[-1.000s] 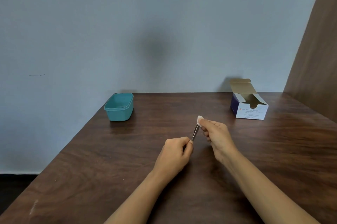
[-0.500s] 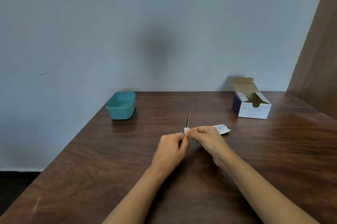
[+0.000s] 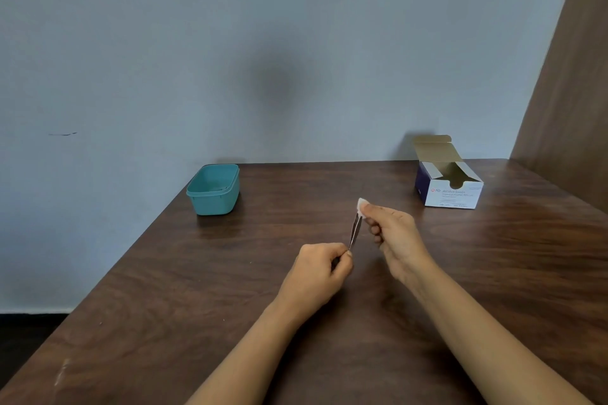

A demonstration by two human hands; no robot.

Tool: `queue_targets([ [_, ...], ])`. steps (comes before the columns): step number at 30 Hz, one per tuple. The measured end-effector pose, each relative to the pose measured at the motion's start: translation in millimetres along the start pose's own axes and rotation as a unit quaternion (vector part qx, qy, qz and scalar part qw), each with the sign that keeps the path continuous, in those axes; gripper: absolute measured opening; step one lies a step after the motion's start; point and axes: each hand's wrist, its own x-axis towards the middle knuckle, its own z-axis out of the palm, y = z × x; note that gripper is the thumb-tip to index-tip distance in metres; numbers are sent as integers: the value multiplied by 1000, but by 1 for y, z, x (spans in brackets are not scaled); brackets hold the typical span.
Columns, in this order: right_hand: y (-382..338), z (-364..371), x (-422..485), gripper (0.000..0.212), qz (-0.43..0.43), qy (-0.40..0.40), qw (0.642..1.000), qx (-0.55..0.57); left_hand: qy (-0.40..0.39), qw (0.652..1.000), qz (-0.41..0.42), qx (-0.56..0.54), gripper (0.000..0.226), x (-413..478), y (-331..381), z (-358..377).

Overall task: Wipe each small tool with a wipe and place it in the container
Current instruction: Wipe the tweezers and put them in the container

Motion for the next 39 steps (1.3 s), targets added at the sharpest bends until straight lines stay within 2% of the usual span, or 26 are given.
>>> queue_targets([
  [5, -6, -9, 6, 7, 49, 33, 994, 95, 24, 998, -18, -51, 29, -1, 4, -8],
  [8, -10, -12, 5, 14, 75, -14, 994, 84, 44, 987, -60, -144, 32, 2, 7, -13],
  [11, -7, -9, 2, 16, 96, -68, 992, 36, 11, 954, -98, -284, 35, 2, 8, -15],
  [13, -5, -7, 1, 11, 104, -93, 990, 29, -8, 942, -96, -321, 34, 2, 9, -17],
  [16, -5, -6, 1, 6, 106, -116, 987, 32, -23, 940, -90, -329, 32, 3, 10, -20],
  [28, -5, -6, 1, 10, 105, -145, 984, 7, -53, 948, -69, -306, 32, 2, 12, -22],
  [36, -4, -6, 0, 10, 151, -180, 971, 43, -53, 941, -90, -323, 32, 2, 11, -22],
  [39, -4, -4, -2, 17, 155, -198, 967, 41, -57, 930, -108, -346, 32, 3, 12, -23],
])
